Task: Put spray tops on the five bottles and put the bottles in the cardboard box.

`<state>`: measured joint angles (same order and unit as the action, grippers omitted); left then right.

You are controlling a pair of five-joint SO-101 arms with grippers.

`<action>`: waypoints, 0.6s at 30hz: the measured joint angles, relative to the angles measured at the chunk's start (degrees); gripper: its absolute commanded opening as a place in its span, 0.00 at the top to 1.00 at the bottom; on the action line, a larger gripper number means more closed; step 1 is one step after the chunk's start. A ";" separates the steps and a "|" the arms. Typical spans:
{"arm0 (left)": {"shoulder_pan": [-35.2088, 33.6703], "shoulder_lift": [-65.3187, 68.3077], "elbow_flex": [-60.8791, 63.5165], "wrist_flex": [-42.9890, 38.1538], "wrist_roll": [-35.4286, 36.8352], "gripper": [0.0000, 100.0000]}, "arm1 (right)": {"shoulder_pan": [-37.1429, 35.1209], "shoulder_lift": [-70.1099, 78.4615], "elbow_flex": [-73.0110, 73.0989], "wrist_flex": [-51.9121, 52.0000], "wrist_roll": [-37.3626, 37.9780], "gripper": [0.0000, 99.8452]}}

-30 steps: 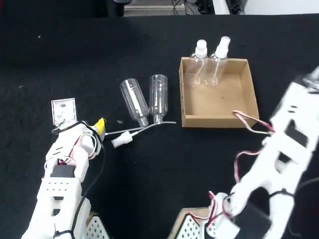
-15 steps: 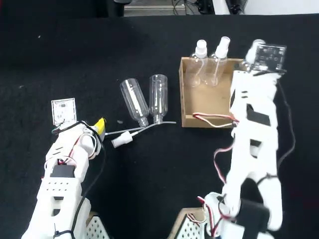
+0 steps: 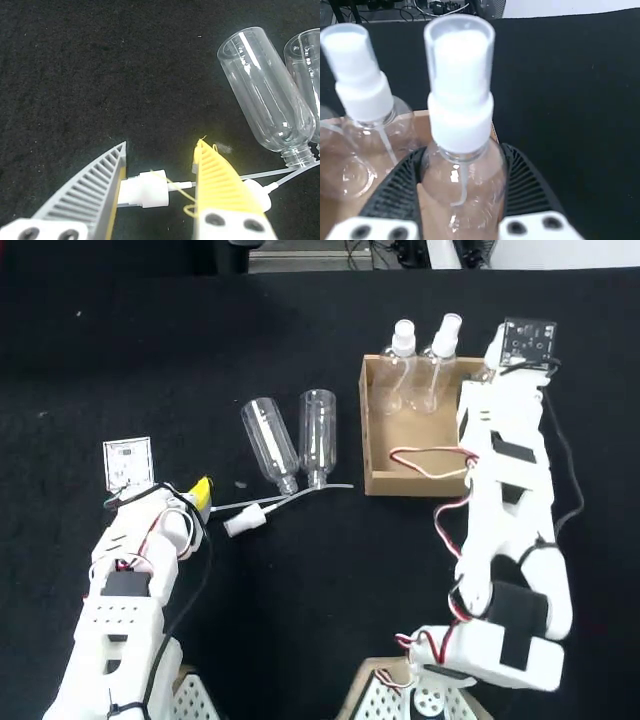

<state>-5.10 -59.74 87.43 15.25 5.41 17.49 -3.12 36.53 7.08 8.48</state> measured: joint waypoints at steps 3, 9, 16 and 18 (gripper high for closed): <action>0.00 0.00 0.00 0.00 0.00 0.79 | 0.00 2.29 -1.05 -2.02 -3.34 0.99; 0.00 0.00 0.00 0.00 0.00 0.79 | 0.00 6.59 -1.14 -10.90 -7.21 0.99; 0.00 0.00 0.00 0.00 0.00 0.79 | 0.00 10.73 -1.14 -18.73 -7.65 0.99; 0.00 0.00 0.00 0.00 0.00 0.79 | 0.00 11.87 -1.14 -20.31 -7.82 0.99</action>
<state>-5.10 -59.74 87.43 15.25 5.41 17.49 8.75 35.38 -13.23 0.66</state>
